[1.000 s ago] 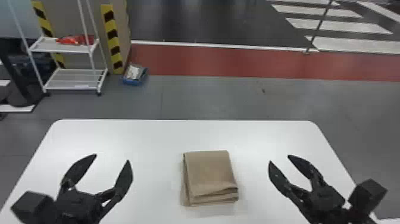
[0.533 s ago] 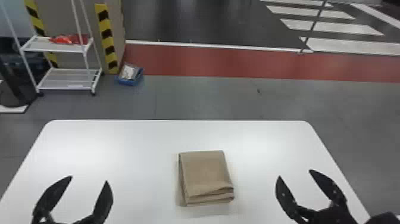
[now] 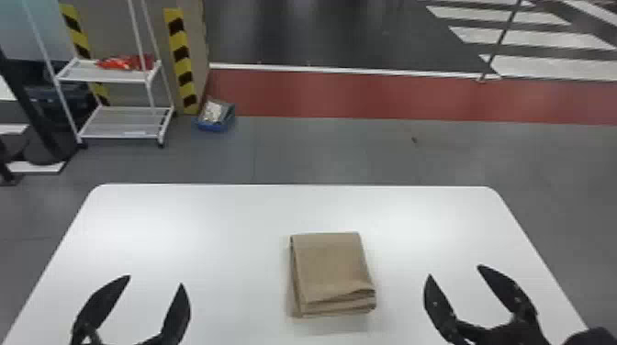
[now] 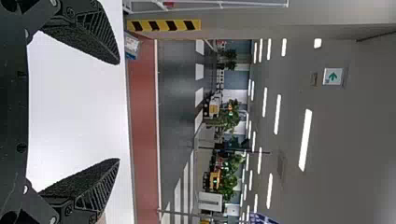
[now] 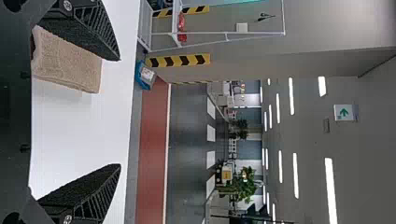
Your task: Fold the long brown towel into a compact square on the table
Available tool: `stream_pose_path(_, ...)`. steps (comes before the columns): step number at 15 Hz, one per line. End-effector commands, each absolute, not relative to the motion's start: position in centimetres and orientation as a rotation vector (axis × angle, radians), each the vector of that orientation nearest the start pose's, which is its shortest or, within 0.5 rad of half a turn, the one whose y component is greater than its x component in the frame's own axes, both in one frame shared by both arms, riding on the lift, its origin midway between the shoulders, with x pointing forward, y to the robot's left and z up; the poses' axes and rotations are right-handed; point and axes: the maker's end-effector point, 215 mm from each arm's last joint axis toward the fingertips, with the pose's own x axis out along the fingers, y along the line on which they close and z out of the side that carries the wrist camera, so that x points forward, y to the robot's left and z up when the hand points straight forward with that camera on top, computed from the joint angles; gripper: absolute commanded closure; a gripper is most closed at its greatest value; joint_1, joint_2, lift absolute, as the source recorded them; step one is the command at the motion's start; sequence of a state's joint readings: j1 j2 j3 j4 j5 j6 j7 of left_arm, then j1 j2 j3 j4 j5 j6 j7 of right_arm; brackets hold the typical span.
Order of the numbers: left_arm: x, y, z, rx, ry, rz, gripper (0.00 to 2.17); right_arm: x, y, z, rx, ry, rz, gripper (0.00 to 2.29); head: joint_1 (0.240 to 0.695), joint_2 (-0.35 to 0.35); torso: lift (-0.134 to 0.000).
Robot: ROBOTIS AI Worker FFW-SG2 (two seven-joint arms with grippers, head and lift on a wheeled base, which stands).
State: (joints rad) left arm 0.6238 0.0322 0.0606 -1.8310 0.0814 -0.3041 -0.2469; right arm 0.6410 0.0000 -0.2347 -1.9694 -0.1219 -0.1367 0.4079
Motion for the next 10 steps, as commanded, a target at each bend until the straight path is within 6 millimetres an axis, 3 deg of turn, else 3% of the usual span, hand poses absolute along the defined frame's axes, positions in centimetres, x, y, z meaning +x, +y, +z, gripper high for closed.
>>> stream_pose_path(1,37.6,22.1,-41.1,-0.021,0.057,-0.186,0.15,37.8,-26.9,-39.4,0.004,0.106,0.197,0.07,0.695,-0.086,0.000)
stream_pose_path(10,37.0,22.2,-40.2,-0.015,0.050,-0.187,0.15,37.6,-26.2,-39.3,0.010,0.106,0.209,0.08,0.695,-0.067,0.000)
